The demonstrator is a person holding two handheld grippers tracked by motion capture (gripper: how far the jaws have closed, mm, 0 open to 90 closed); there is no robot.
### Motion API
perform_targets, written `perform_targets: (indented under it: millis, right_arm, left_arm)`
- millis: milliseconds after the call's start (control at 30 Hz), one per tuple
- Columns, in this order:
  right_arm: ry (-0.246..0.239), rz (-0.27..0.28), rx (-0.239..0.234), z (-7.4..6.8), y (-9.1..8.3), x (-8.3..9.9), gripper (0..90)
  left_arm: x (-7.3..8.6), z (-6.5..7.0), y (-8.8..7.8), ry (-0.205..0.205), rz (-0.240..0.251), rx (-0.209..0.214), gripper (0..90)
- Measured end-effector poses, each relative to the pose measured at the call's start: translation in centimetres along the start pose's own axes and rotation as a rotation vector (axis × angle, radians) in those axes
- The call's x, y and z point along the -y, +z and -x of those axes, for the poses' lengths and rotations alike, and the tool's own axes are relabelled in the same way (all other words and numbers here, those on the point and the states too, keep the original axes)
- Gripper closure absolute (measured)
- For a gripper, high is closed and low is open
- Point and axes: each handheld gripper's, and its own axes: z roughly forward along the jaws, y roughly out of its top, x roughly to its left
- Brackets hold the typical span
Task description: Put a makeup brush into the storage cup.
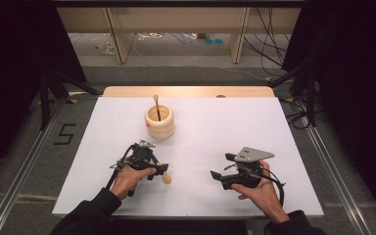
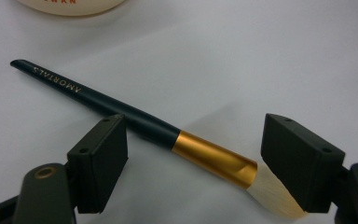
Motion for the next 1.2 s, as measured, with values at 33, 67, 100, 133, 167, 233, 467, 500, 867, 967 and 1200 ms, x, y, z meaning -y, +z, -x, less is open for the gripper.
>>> perform_targets:
  millis: [33,67,100,133,167,233,467,500,867,967,1200]
  right_arm:
    - [0.000,0.000,-0.001,0.01,0.00,0.00,17.7]
    - [0.001,0.003,-0.002,0.01,0.04,0.01,17.7]
    - [0.001,-0.001,0.002,0.00,-0.01,0.01,17.7]
    - [0.001,0.000,0.001,0.00,0.01,0.01,17.7]
    - [0.001,-0.002,0.001,0.00,-0.01,0.00,17.7]
    - [0.000,-0.003,-0.001,-0.01,0.01,0.00,17.7]
    - [0.000,-0.003,-0.003,-0.02,0.03,0.00,17.7]
    - [-0.001,-0.002,-0.003,-0.01,0.03,0.00,17.7]
    - [0.001,-0.001,-0.005,-0.04,0.03,-0.01,17.7]
    - [0.000,-0.002,-0.002,-0.02,0.01,-0.01,17.8]
    - [-0.001,-0.003,-0.002,-0.02,0.00,-0.01,17.7]
  left_arm:
    - [-0.01,0.01,0.01,0.000,-0.002,0.000,23.1]
    - [-0.01,0.02,0.02,-0.001,-0.001,-0.001,23.4]
    - [-0.02,0.03,0.02,-0.002,-0.001,-0.001,23.8]
    - [-0.03,0.10,0.13,-0.011,0.008,-0.002,24.0]
    - [-0.03,0.17,0.26,-0.020,0.014,-0.004,24.4]
    - [-0.05,0.14,0.34,-0.010,-0.003,-0.006,25.3]
    - [-0.05,0.18,0.52,0.001,-0.016,-0.010,29.3]
    - [-0.06,0.18,0.54,0.005,-0.019,-0.011,29.5]
    - [-0.24,0.17,0.81,0.010,-0.037,-0.005,32.5]
    - [-0.38,0.05,0.55,0.047,-0.075,-0.006,33.7]
    - [-0.44,-0.36,0.38,0.086,-0.087,-0.002,41.0]
